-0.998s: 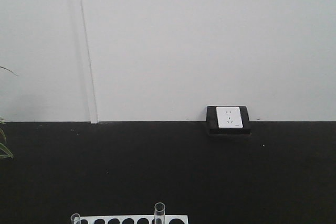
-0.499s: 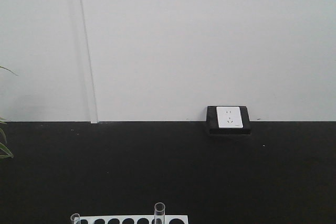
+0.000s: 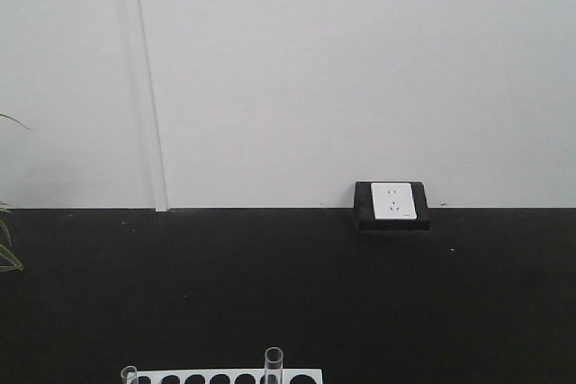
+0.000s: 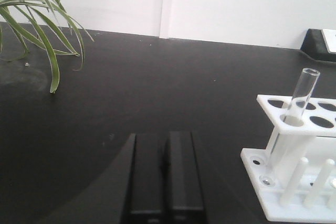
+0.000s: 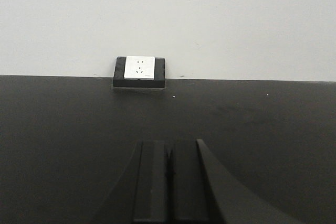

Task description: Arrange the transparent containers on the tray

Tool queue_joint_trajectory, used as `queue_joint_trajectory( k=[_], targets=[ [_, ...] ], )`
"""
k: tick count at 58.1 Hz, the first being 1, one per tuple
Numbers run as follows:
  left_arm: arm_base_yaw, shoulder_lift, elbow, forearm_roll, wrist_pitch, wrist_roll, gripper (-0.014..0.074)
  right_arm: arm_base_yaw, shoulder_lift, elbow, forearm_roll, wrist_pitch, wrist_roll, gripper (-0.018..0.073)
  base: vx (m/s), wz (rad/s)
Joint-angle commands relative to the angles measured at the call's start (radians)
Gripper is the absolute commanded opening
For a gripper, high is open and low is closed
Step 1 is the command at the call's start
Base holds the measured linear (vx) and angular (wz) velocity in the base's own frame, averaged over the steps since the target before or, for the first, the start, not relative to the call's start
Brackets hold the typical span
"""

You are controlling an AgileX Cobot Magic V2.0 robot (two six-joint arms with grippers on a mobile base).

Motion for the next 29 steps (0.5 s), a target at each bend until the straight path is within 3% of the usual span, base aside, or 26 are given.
queue_joint_trajectory(
  k=[1, 21, 29],
  targets=[
    [-0.002, -0.002, 0.027, -0.009, -0.1, -0.004, -0.0007, 0.001, -0.008, 0.008, -0.007, -0.094, -0.005, -0.0011, 0.0, 0.0],
    [-0.002, -0.002, 0.027, -0.021, -0.264, -0.009, -0.0007, 0.001, -0.008, 0.005, -0.006, -0.266, 0.012, -0.0011, 0.0, 0.0],
    [-0.003, -0.002, -0.007, -0.072, -0.422, -0.023, -0.0007, 0.001, -0.008, -0.064, -0.006, -0.239, 0.053, -0.0011, 0.0, 0.0]
  ],
)
